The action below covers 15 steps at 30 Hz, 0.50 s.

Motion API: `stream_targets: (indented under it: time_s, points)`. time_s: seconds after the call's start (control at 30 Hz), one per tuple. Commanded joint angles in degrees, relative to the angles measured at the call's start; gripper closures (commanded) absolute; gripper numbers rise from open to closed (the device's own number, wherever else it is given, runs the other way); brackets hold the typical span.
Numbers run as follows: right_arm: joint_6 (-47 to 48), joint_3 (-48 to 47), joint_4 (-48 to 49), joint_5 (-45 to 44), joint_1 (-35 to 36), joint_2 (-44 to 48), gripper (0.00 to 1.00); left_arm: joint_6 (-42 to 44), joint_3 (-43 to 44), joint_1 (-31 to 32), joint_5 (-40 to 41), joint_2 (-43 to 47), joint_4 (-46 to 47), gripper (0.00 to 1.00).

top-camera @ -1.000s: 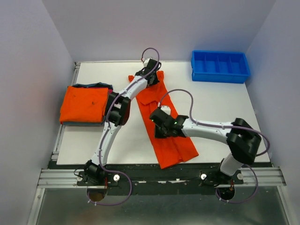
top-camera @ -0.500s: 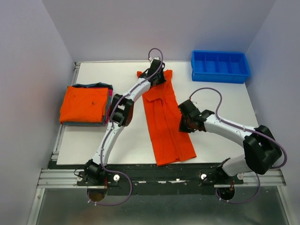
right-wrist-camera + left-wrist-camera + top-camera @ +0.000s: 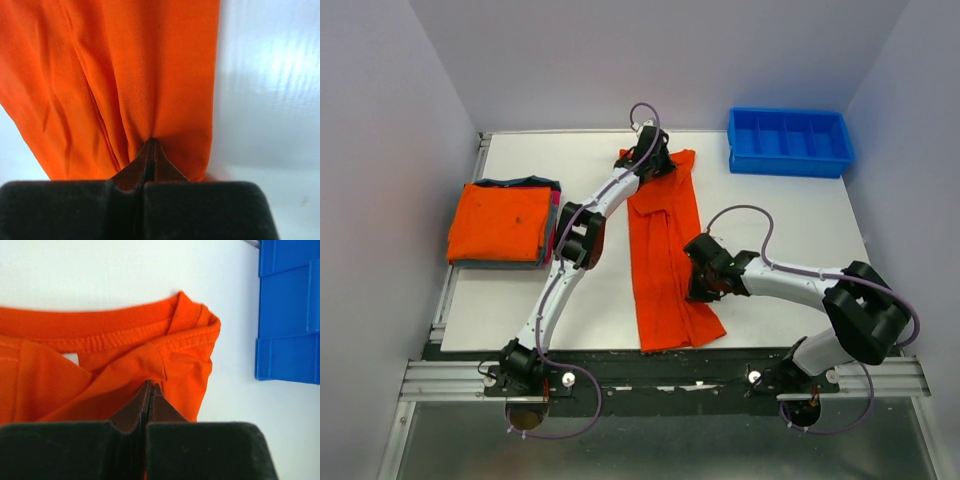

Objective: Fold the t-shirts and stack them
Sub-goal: Rotate the tshirt 90 degrees

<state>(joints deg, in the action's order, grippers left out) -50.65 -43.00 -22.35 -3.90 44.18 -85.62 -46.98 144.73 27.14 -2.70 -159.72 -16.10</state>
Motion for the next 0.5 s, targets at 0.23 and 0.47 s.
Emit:
stream_targets:
  time_s: [0.23, 0.47]
  points:
    - [2.75, -0.60, -11.57, -2.16, 1.70, 8.53, 0.71, 4.34, -6.72, -1.30, -8.28, 8.87, 11.00, 0.69]
    - [1.26, 7.75, -18.16, 0.56, 1.70, 20.66, 0.61, 9.72, -31.12, -0.68, -9.35, 36.27, 5.30, 0.36]
